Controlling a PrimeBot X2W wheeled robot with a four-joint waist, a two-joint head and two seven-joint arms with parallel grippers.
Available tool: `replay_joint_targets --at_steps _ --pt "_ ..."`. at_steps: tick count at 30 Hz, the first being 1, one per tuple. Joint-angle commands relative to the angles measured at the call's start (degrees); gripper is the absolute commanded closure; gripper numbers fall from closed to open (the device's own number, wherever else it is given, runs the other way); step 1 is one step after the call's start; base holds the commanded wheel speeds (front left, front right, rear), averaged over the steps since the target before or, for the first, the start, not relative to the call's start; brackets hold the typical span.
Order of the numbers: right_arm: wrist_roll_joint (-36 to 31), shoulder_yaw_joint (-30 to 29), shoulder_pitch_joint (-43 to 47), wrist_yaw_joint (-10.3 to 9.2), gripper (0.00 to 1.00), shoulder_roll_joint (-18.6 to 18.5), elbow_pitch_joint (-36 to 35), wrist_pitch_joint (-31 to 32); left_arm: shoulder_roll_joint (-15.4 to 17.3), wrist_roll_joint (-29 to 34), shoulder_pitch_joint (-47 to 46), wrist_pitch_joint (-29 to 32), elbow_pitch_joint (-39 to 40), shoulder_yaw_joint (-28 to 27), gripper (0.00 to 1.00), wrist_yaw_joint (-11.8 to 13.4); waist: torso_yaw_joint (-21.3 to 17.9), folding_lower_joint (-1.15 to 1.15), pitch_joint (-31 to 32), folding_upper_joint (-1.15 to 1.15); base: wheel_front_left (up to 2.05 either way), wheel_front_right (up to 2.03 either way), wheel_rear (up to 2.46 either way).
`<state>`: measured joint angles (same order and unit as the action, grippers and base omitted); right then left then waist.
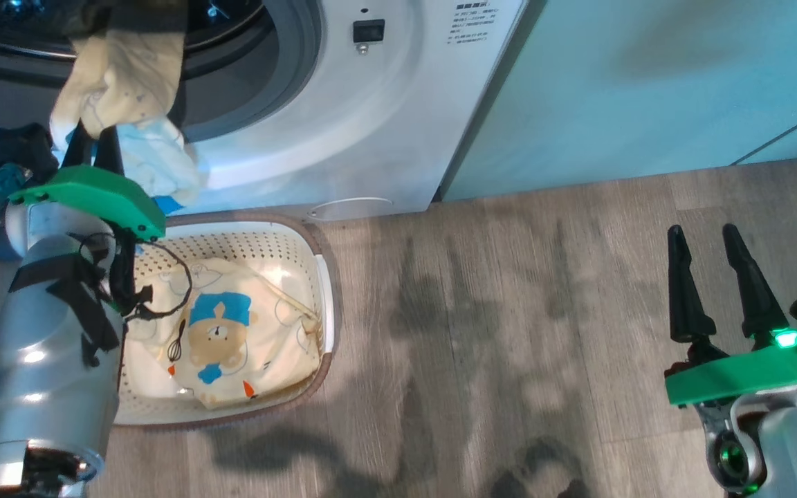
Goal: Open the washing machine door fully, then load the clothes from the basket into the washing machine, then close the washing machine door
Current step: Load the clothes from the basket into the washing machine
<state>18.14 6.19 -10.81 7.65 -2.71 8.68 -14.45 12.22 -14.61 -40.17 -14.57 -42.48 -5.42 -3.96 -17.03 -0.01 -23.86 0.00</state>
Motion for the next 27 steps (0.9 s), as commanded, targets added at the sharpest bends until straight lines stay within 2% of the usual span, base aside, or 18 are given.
replay_joint_targets --at_steps 1,10,17,22,27 --pt "0.0 0.9 0.1 -0.16 0.0 -0.2 -1.6 -0.5 2.1 0.6 -1.0 -0.4 1.3 -1.2 1.0 -0.4 -0.1 0.01 0.2 0.0 0.0 0.0 0.0" --pt "0.8 1.3 -0.6 -0.16 0.0 -0.2 -1.8 -0.5 2.5 -3.1 -10.2 3.6 -2.8 -0.6 1.0 -2.3 -1.0 0.01 -1.1 0.0 0.0 0.0 0.0" --pt "1.8 1.7 -1.6 -0.16 0.0 -0.2 -2.3 -0.5 3.2 -6.6 -19.0 7.2 -6.4 -1.1 1.0 -2.9 -2.0 0.01 -3.7 0.0 0.0 0.0 0.0" --pt "2.6 2.2 -2.8 -0.16 0.0 -0.2 -2.6 -0.5 4.7 -6.8 -25.6 8.1 -9.7 -0.7 1.0 -2.7 -2.8 0.01 -6.4 0.0 0.0 0.0 0.0" --pt "3.1 2.7 -4.1 -0.16 0.0 -0.2 -2.8 -0.5 5.7 -7.2 -32.3 7.2 -13.3 -1.3 1.0 -1.1 -3.5 0.01 -9.3 0.0 0.0 0.0 0.0"
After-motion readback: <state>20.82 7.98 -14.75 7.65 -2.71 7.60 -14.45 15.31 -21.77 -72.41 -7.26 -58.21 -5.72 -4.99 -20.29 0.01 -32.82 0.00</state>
